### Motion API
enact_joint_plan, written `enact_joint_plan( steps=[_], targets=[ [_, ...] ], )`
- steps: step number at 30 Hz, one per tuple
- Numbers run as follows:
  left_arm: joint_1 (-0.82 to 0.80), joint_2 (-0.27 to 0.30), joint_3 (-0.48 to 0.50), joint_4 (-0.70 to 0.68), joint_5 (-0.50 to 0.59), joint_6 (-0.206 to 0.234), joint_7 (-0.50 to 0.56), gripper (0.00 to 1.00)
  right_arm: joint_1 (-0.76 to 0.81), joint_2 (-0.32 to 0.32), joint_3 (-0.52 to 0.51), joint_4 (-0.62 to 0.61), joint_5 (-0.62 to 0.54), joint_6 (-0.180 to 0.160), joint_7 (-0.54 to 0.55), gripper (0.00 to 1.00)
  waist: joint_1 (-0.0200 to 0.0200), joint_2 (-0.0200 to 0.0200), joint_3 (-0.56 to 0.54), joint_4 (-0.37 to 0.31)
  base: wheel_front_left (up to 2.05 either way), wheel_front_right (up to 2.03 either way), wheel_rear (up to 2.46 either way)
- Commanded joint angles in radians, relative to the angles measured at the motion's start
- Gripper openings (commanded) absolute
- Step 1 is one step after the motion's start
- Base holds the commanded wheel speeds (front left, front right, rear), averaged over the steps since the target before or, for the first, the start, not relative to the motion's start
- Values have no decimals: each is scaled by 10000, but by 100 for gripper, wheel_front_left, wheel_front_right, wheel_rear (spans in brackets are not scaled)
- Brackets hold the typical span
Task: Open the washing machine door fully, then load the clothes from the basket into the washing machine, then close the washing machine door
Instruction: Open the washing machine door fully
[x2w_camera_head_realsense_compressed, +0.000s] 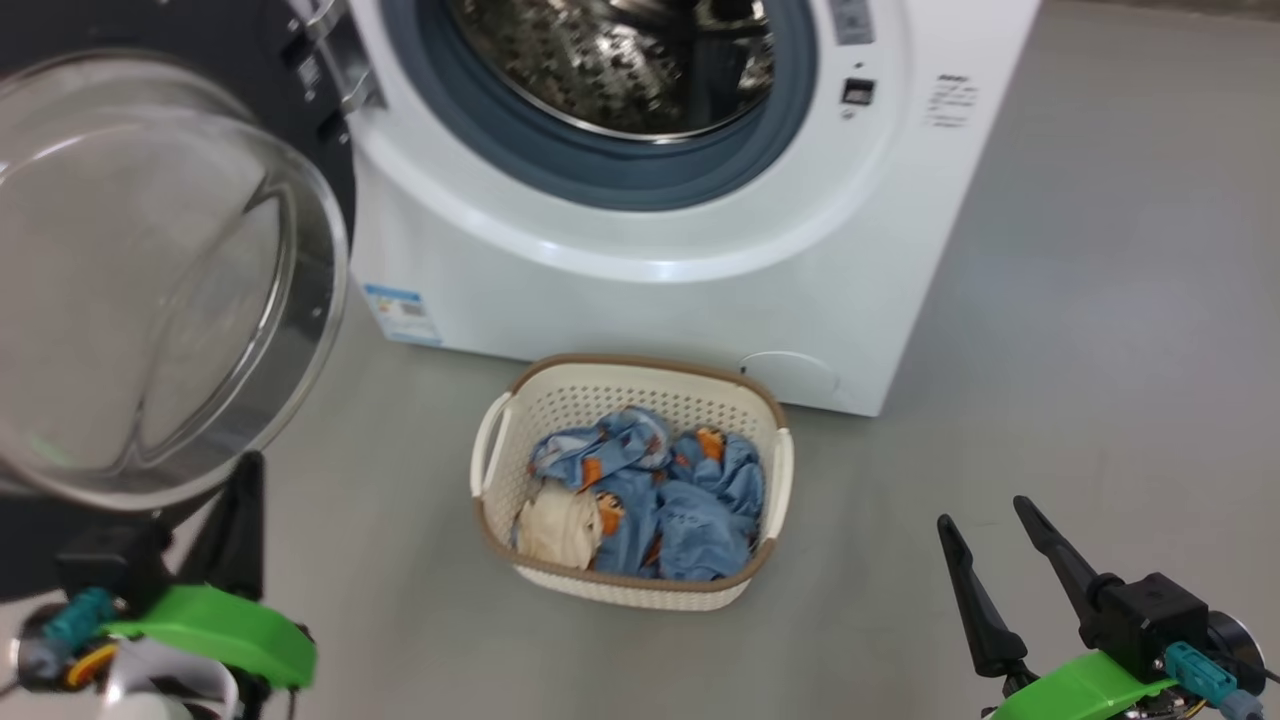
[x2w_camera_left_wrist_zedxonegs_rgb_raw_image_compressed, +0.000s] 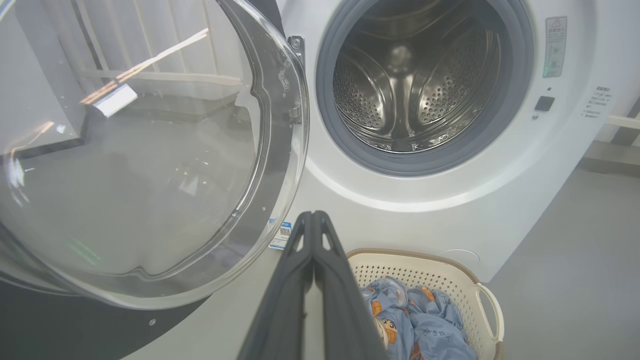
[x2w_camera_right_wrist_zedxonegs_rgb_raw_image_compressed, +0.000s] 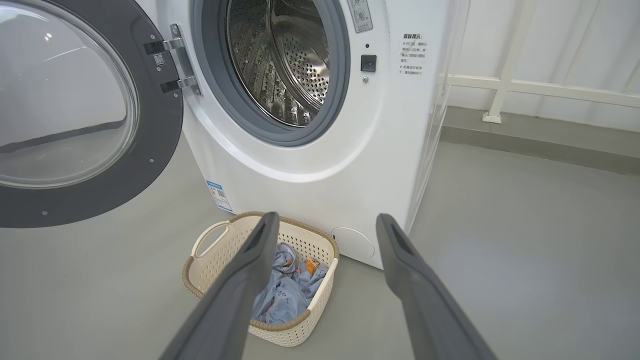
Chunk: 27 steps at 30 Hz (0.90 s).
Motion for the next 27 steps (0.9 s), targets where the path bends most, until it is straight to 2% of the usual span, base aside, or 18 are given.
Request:
enact_joint_plan(
  steps=[1,12,23,24,25,27],
  targets=[
    [30,255,236,-494,157,77,66,0,-65,30,213,-206,78,16,-175,100,0,0,-491,-574,0,0,0],
    [1382,-111,-421,-2079,260,305,517,0,62,183,310,-216,263,16,-485,100,0,0,-887,-1842,0,0,0],
    [2268,-511,-638,-2961,118,512,161,0,275,239,348,-311,281,16,-562,100,0,0,-1019,-2487,0,0,0],
    [2334,-587,-635,-3015,83,546,59,41,299,243,338,-318,280,16,-561,100,0,0,-1020,-2520,0,0,0],
    [2392,-644,-643,-3059,74,576,-38,100,314,247,332,-322,280,16,-558,100,0,0,-1014,-2551,0,0,0],
    [2498,-776,-650,-3096,-12,623,-176,100,326,253,339,-320,279,16,-561,100,0,0,-998,-2603,0,0,0]
  ],
)
